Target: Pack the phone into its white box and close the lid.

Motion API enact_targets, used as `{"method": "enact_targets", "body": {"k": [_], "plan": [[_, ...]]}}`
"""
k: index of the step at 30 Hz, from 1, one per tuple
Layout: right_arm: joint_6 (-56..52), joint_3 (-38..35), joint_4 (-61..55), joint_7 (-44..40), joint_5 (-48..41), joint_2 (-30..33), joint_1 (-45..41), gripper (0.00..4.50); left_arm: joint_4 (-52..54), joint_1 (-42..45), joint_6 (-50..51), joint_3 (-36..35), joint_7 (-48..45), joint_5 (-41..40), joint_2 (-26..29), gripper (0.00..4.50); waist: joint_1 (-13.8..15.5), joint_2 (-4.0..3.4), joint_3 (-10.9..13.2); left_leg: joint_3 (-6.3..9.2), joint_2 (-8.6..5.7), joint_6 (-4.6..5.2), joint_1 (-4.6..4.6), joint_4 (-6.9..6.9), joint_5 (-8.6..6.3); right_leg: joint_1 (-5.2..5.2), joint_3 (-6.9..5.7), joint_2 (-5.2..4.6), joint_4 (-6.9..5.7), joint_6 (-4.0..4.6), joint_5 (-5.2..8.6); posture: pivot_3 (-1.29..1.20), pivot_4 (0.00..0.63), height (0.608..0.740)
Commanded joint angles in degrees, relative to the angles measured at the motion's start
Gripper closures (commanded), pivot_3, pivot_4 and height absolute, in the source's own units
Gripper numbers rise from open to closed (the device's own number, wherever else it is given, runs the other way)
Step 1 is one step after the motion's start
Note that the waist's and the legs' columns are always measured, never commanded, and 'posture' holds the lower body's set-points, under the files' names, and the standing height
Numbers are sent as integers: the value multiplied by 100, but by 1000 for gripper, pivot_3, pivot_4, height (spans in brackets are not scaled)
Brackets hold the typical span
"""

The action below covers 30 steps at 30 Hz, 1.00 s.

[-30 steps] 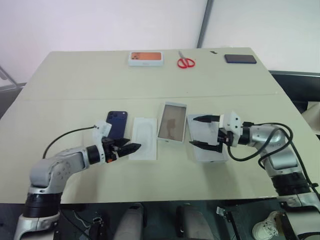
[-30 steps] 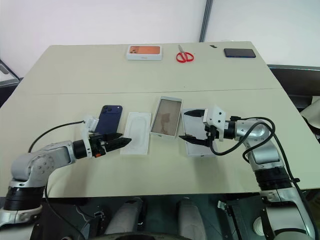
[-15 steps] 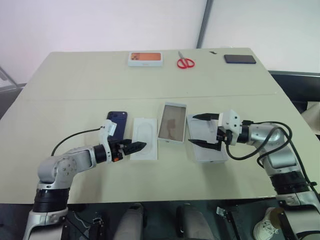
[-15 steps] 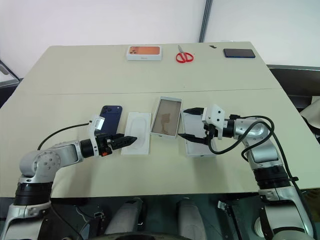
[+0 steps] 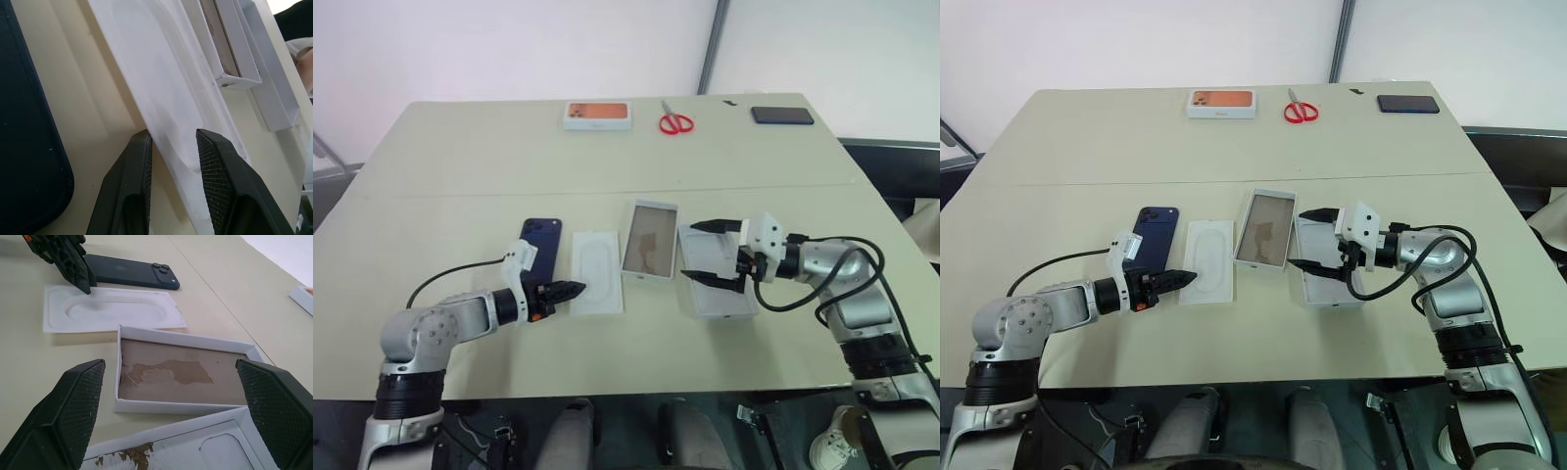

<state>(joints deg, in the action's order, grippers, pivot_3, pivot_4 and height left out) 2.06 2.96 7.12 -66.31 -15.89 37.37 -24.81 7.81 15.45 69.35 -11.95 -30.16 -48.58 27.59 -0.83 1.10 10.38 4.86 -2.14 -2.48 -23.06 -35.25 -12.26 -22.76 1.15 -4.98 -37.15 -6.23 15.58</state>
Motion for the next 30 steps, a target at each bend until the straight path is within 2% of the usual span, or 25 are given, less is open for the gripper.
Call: {"method": "enact_targets", "body": {"k": [1, 2, 5, 14, 15, 16, 23, 30], "plan": [[80, -78, -131, 48, -20, -18, -90, 0, -170, 77, 233, -52, 187, -25, -73, 2976, 5, 0, 0, 0, 0, 0, 0, 0, 0, 0, 0, 0, 0, 0, 0, 0, 150, 740], [87, -75, -129, 51, -18, -18, -92, 0, -205, 112, 294, -38, 221, -15, -86, 2976, 6, 0, 0, 0, -1, 0, 0, -1, 0, 1, 0, -1, 0, 0, 0, 0, 150, 740], [85, -73, -152, 66, -12, -15, -89, 0, -215, 181, 334, 20, 244, 20, -86, 3817, 11, 0, 0, 0, -2, 0, -1, -2, 0, 2, 0, -2, 1, 0, 0, 0, 150, 740], [59, -61, -199, 118, -9, -27, -137, 0, -342, 306, 701, -336, 345, -267, -209, 3817, 8, 0, 0, 0, -3, 0, -1, -2, 0, 1, -1, -2, 1, 0, 0, 0, 150, 740], [65, -60, -194, 121, -8, -31, -139, 0, -361, 305, 720, -374, 369, -273, -231, 4382, 8, 0, 0, 0, -3, 0, -1, -1, 0, 1, -1, -2, 1, 0, 0, 0, 150, 740], [69, -57, -185, 127, -7, -39, -144, 0, -359, 285, 722, -346, 366, -242, -216, 4482, 8, -3, -2, 0, -3, 0, -1, -1, 0, 1, -1, -2, 1, 0, 0, 0, 150, 740], [99, -40, -157, 153, 11, -66, -155, 0, -405, 264, 807, -458, 344, -344, -237, 4482, 9, -3, -2, 0, -3, -2, 1, -1, 1, 2, -1, -2, 1, 0, 0, 0, 150, 740], [-562, 235, -617, 84, -174, -167, 54, 0, -1042, 789, 983, -1497, 630, -876, -410, 4482, 1, -1, 0, 1, -3, -3, -1, -1, 1, 1, -6, 1, 0, 0, 0, 0, 150, 740]]}}
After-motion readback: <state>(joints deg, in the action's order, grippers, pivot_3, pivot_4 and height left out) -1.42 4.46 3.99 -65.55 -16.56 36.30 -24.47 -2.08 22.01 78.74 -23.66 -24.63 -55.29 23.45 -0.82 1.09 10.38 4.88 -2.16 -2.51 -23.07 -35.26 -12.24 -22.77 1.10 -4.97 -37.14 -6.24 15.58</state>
